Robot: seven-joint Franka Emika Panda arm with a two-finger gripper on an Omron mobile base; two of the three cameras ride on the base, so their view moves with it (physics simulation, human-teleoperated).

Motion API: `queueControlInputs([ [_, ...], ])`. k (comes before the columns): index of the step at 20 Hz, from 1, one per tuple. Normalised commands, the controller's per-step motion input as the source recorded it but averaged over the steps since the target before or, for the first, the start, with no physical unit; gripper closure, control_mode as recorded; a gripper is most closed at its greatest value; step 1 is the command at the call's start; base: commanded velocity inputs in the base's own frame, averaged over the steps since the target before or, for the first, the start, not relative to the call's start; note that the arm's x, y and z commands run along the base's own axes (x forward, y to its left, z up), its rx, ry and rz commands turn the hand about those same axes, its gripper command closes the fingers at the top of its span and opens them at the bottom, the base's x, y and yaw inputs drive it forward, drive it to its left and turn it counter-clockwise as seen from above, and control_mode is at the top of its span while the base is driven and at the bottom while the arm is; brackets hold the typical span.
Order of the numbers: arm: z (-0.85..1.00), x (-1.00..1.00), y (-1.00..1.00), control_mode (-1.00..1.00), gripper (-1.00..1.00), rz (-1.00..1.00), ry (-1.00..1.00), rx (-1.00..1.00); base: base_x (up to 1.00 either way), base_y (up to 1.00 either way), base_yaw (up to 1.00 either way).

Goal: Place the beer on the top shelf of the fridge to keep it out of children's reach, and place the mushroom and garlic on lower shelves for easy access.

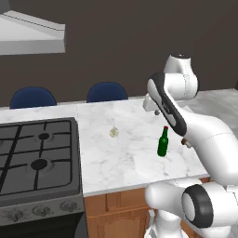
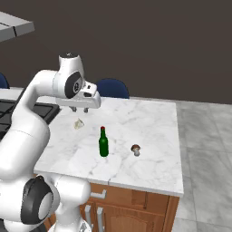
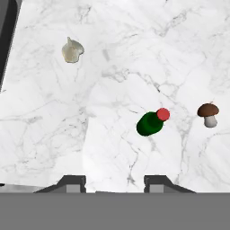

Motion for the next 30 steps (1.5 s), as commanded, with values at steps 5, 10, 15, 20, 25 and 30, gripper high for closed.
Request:
queueControlInputs([
  [5, -0.03, -0.03, 0.00, -1.00, -1.00, 0.00, -0.05, 0.00, 0.00, 0.00, 0.00],
  [10, -0.26, -0.24, -0.02, -1.00, -1.00, 0.00, -0.11, 0.00, 0.00, 0.00, 0.00],
  [15, -0.42, -0.14, -0.05, -1.00, -1.00, 0.00, -0.11, 0.00, 0.00, 0.00, 0.00],
  [20, -0.41, -0.10, -0.29, -1.00, -1.00, -0.02, -0.09, 0.00, 0.00, 0.00, 0.00],
  [25, -0.35, -0.07, -0.41, -1.00, -1.00, -0.02, -0.05, 0.00, 0.00, 0.00, 0.00],
  [30, -0.29, 0.00, -0.17, -1.00, -1.00, 0.00, -0.06, 0.01, 0.00, 0.00, 0.00],
])
